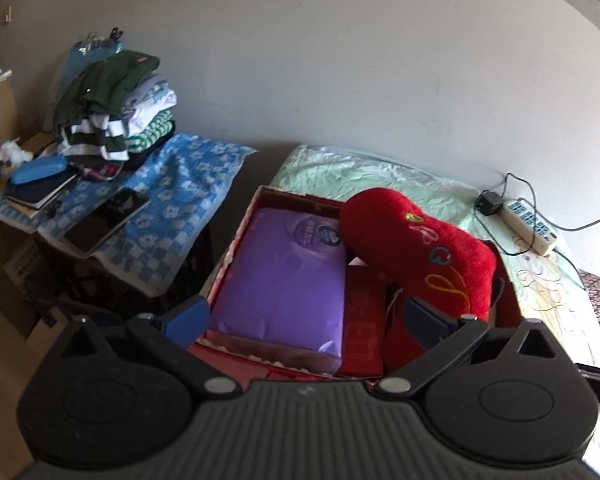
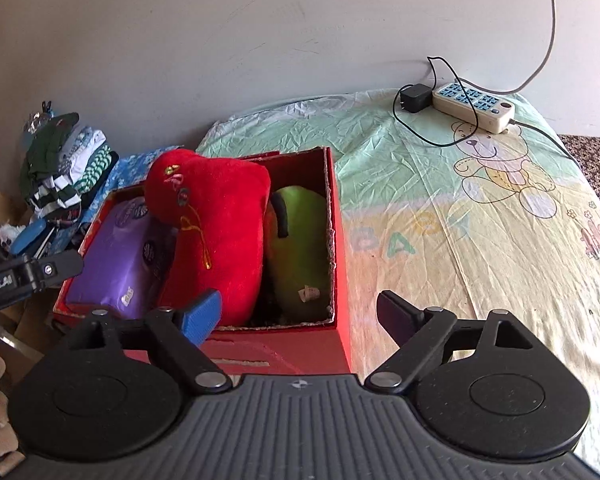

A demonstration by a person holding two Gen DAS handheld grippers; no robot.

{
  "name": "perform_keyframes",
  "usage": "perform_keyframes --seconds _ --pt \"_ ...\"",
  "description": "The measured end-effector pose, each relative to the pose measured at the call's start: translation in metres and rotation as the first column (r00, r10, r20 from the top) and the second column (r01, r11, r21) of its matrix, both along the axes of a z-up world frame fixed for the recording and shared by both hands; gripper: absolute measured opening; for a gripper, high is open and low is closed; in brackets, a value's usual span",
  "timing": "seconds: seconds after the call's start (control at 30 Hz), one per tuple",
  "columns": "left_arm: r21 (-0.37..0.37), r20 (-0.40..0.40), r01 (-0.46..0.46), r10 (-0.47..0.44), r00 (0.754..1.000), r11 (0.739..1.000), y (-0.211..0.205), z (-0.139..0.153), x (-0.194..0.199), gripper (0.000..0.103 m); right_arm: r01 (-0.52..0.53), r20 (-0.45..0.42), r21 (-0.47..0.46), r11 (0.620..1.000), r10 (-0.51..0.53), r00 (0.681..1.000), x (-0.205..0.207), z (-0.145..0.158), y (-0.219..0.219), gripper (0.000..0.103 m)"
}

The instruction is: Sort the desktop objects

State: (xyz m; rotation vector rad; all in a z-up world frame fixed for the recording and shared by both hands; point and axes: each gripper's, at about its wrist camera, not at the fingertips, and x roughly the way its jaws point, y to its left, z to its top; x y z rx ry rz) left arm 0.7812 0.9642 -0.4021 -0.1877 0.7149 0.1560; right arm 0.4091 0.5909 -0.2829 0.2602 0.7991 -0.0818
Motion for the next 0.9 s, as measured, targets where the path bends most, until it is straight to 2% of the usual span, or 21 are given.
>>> perform_keyframes --seconds 0.2,0.43,0.57,0.7,0.9 --pt "0.031 -0.049 -0.087 0.088 0.995 0.996 -0.026 -0.002 -0.013 0.103 -0.082 -0.038 -0.09 0.993 0.078 0.996 -0.012 -0.003 0.007 0.091" --pt "0.139 -0.079 -0.115 0.127 0.989 0.984 -0.052 -0.014 -0.027 0.103 -0.091 -0.049 -0.085 0.992 0.087 0.995 -0.024 -0.016 0.002 0.093" --pt "0.155 -0.078 -0.123 0.136 0.988 0.98 -0.058 -0.015 -0.038 0.103 -0.088 -0.058 -0.046 0.995 0.086 0.995 -0.025 -0.02 0.002 0.093" --pt "0.136 -0.056 -0.104 0.113 0.992 0.985 -0.054 -0.01 -0.04 0.103 -0.06 -0.037 -0.059 0.996 0.058 0.998 -0.022 -0.013 0.008 0.093" --pt "0.192 -0.063 -0.025 0.038 0.997 0.981 -0.046 -0.003 -0.033 0.103 0.009 -0.006 -0.044 0.999 -0.01 1.0 -0.011 -0.004 0.025 0.093"
